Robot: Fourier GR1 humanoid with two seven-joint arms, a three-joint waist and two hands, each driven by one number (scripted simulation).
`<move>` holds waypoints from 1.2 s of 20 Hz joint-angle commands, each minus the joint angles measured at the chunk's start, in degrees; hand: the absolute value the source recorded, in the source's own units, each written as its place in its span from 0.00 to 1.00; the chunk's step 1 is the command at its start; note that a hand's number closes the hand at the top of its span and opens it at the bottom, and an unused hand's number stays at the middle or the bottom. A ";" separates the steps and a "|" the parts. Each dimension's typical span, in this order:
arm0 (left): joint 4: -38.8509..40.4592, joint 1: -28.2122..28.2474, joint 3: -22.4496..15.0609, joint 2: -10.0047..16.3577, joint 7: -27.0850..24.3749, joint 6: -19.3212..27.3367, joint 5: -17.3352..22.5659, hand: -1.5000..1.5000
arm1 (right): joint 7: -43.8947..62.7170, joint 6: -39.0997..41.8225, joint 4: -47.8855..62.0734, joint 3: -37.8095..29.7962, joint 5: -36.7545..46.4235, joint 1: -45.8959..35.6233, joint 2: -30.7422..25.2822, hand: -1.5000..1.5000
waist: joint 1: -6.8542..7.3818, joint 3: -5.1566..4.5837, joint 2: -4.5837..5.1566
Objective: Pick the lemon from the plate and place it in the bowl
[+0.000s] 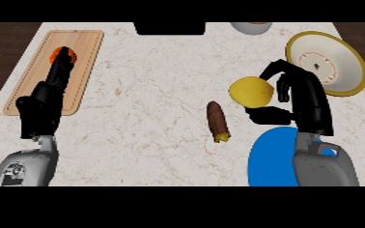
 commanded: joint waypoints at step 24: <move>3.11 -4.39 -0.53 -1.68 -0.83 -0.88 -0.71 0.50 | -42.55 -29.69 74.38 -28.48 -1.37 -25.18 -25.65 1.00 | 3.26 0.24 1.53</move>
